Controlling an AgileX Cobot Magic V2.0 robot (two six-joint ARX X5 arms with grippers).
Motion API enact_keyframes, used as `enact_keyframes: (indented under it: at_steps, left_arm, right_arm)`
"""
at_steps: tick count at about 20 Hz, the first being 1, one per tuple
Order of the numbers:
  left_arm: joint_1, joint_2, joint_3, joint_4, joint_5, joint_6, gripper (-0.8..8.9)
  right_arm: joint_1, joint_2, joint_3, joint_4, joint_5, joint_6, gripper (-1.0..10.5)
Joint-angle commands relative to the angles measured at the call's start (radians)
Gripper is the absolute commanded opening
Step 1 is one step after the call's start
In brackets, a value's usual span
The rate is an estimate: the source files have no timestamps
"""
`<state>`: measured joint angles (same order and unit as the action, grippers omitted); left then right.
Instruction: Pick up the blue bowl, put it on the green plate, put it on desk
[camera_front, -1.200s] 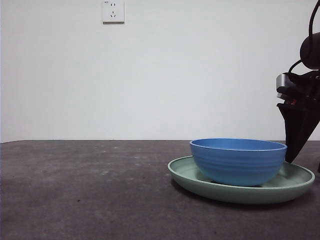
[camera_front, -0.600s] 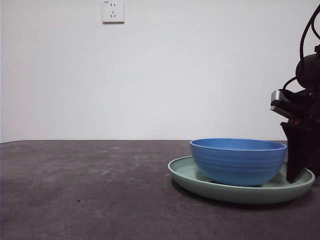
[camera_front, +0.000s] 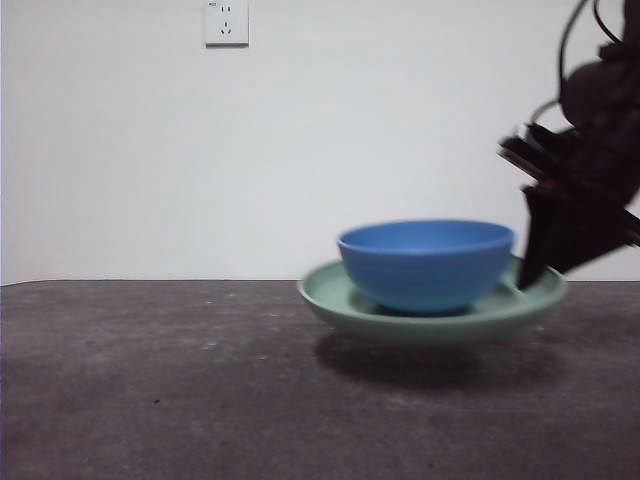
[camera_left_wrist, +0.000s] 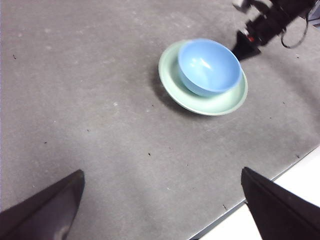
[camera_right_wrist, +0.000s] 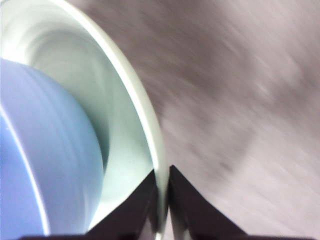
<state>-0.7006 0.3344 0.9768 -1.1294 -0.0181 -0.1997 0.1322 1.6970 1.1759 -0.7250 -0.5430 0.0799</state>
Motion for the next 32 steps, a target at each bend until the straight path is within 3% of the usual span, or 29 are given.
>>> enact_keyframes:
  at_steps: [1,5,10,16,19,21,32]
  left_arm:
    - [-0.006,0.005,0.015,0.008,0.007,0.011,4.92]
    - [-0.006,0.005,0.015,0.008,0.007,0.011,4.92]
    - [-0.006,0.005,0.015,0.008,0.007,0.011,4.92]
    - [-0.006,0.005,0.015,0.007,0.007,0.011,4.92]
    - [-0.006,0.005,0.015,0.007,0.007,0.011,4.93]
    - [-0.006,0.005,0.015,0.008,0.007,0.011,4.92]
    - [-0.006,0.005,0.015,0.008,0.007,0.011,4.92]
  right_arm:
    - [0.063,0.022,0.035,0.031,-0.015,0.076,0.1]
    - [0.179,0.069,0.039,0.123,-0.024,0.172,0.1]
    - [0.274,0.171,0.040,0.175,-0.032,0.216,0.1]
    - [0.284,0.205,0.042,0.172,-0.014,0.205,0.2]
    - [0.282,0.204,0.042,0.172,-0.013,0.190,2.1]
    - [0.282,0.204,0.045,0.172,-0.005,0.188,2.7]
    - [0.217,0.068,0.141,0.012,0.061,0.079,3.2]
